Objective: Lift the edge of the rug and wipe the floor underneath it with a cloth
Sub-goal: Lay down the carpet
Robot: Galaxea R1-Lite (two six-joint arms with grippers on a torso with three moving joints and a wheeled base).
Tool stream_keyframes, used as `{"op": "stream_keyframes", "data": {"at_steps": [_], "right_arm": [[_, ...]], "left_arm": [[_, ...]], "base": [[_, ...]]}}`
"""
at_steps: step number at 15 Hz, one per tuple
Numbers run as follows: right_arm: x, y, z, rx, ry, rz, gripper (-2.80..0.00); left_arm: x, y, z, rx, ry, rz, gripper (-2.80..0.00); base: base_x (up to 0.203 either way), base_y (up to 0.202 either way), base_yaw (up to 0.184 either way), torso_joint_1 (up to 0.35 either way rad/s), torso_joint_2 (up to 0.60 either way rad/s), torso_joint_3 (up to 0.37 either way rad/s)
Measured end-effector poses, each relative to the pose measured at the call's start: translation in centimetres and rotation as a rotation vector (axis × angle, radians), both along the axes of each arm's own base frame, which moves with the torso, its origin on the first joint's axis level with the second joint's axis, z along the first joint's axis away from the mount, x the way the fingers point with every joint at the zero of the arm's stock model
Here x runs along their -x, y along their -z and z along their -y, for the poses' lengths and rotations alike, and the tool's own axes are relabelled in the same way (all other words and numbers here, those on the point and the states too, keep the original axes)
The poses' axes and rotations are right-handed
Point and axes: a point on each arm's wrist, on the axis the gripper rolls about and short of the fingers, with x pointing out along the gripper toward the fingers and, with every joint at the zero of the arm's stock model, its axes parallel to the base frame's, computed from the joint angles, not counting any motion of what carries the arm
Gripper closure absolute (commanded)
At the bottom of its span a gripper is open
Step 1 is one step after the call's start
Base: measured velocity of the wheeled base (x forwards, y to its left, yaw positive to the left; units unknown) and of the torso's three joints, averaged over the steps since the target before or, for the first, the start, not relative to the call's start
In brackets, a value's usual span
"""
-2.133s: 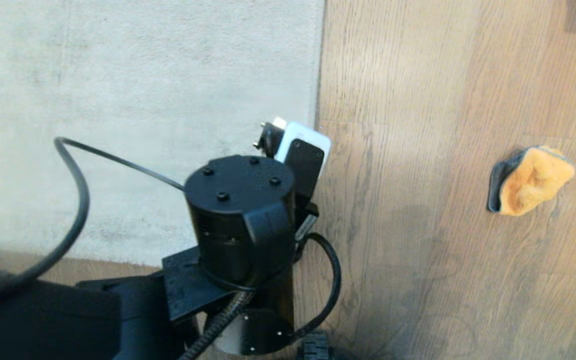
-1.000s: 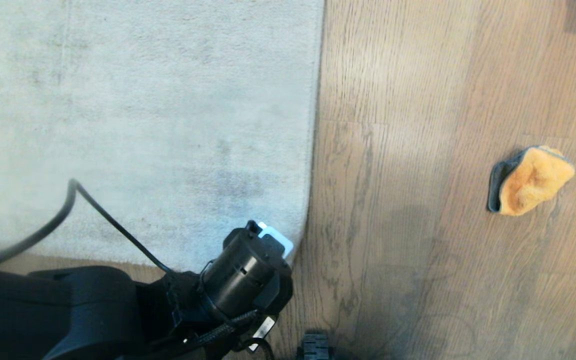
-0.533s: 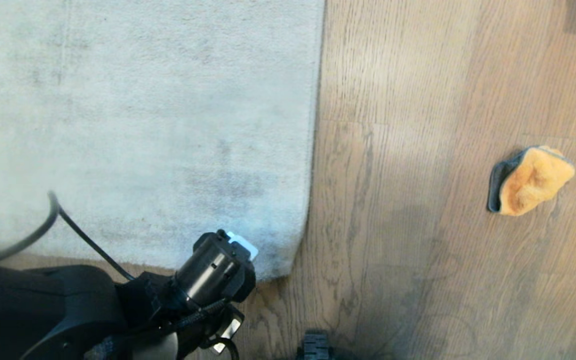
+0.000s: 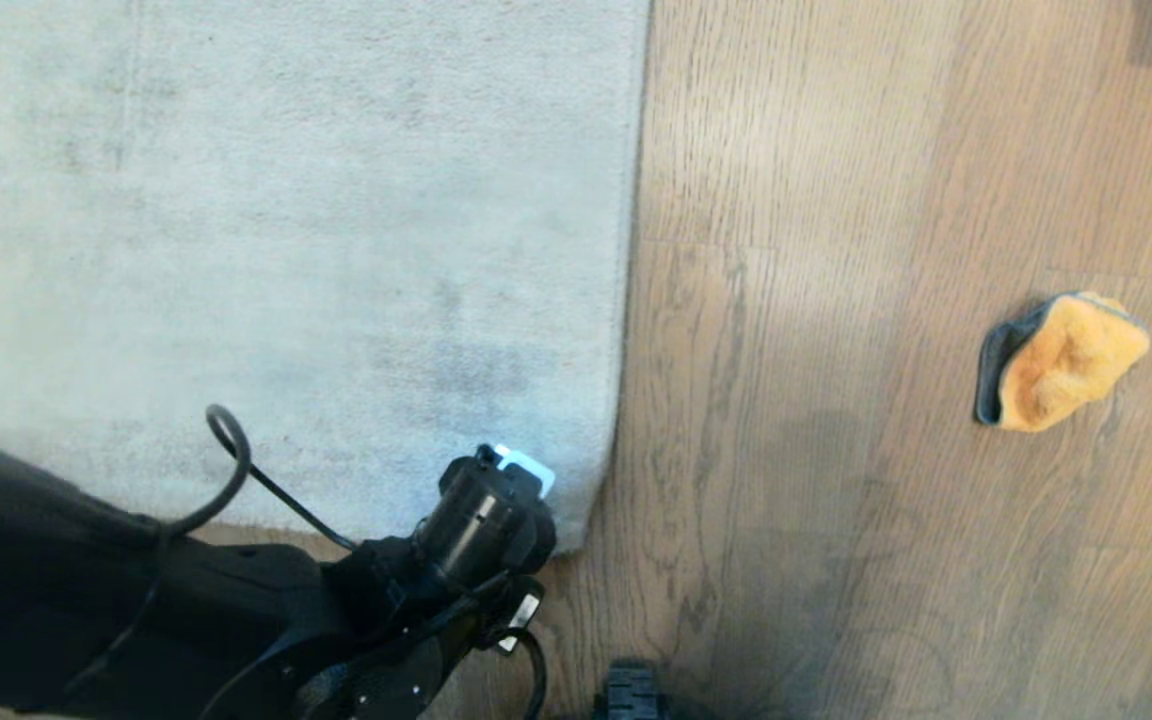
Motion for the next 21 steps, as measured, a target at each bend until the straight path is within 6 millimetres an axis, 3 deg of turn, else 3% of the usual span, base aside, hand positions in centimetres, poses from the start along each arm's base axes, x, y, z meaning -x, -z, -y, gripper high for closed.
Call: {"op": "stream_keyframes", "data": {"at_steps": [4,8,16,21], "right_arm": [[0.0,0.0,0.0,0.000,0.000,0.000,0.00],[0.0,0.0,0.0,0.000,0.001,0.000,0.00],[0.0,0.0,0.0,0.000,0.000,0.000,0.00],[0.0,0.0,0.0,0.000,0.000,0.000,0.00]], "left_arm": [[-1.2,1.0,1.2,-0.028,0.066,0.069,0.00],[-1.6,2.0,1.0,-0.089,0.098,0.075,0.00],[-3.4,1.7,0.3,-0.169,0.144,0.180,0.00],[-4.1,2.7,0.9,-0.145,0.138,0.214,0.00]], "base": [[0.000,0.000,0.000,0.000,0.00,0.000],[0.000,0.000,0.000,0.000,0.00,0.000],[0.000,0.000,0.000,0.000,0.00,0.000],[0.000,0.000,0.000,0.000,0.00,0.000]]}}
